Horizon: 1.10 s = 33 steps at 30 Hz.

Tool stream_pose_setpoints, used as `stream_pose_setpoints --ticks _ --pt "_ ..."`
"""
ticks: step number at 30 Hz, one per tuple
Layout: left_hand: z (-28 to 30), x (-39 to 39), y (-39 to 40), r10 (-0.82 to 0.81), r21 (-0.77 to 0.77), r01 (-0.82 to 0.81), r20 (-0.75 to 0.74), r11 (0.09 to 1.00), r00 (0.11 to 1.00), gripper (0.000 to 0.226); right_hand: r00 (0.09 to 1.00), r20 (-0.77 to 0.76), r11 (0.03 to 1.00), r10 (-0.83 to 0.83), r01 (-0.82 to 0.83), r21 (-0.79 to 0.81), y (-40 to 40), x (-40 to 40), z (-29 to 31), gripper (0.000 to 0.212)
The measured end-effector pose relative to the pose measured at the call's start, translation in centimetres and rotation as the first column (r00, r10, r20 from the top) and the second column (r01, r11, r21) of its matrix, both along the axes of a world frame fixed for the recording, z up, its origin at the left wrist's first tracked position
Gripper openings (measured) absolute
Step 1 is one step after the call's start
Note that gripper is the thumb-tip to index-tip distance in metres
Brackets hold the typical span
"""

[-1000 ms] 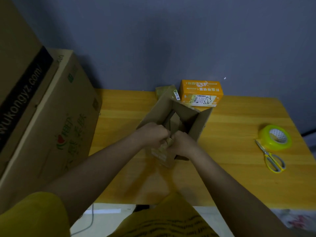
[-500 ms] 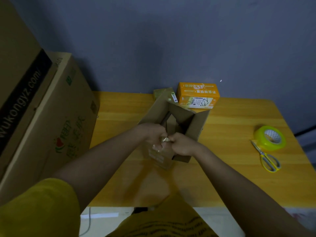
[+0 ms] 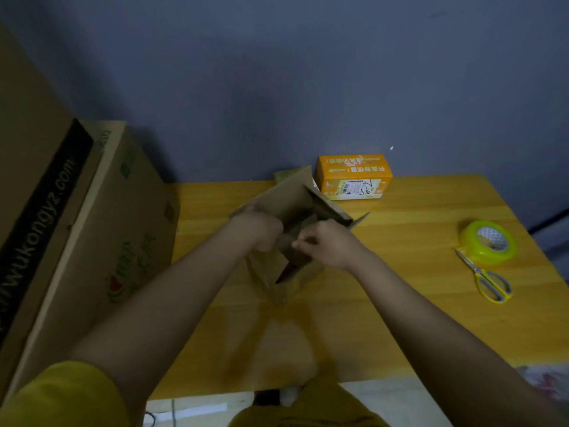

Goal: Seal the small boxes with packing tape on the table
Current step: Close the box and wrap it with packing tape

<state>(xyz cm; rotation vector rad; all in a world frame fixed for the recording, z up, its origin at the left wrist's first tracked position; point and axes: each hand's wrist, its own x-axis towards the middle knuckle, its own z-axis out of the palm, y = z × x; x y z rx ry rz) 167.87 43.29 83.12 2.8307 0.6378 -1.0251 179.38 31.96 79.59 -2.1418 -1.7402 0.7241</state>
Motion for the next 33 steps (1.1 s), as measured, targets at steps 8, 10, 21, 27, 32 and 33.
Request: stream_pose_setpoints --ticks 8,10,21,27,32,33 --pt "1.0 7.4 -3.6 -0.042 0.144 -0.064 0.629 0.988 0.776 0.024 0.884 0.120 0.718 -0.451 0.280 0.637 -3.9 7.4 -2.0 0.022" --pt "0.8 10.9 -5.7 -0.044 0.132 -0.069 0.699 0.989 0.714 0.026 0.848 0.065 0.664 -0.525 0.361 0.655 -5.9 10.7 -2.6 0.027" --pt "-10.0 34.5 -18.3 0.302 -0.280 -0.166 0.565 0.946 0.768 0.033 0.840 0.023 0.811 -0.542 0.516 0.274 -19.9 33.8 -12.5 0.012" --pt "-17.2 40.8 -22.7 0.466 -0.409 -0.320 0.329 0.854 0.821 0.039 0.830 0.111 0.836 -0.547 0.536 0.117 -26.3 40.4 -16.0 0.008" --pt "-20.8 44.3 -24.2 0.486 -0.441 -0.339 0.279 0.831 0.828 0.044 0.892 0.133 0.889 -0.432 0.446 -0.101 -29.0 40.5 -20.3 0.032" --pt "-21.1 45.1 -24.4 0.489 -0.452 -0.335 0.283 0.826 0.825 0.046 0.894 0.159 0.888 -0.418 0.439 -0.134 -29.1 40.2 -20.9 0.038"
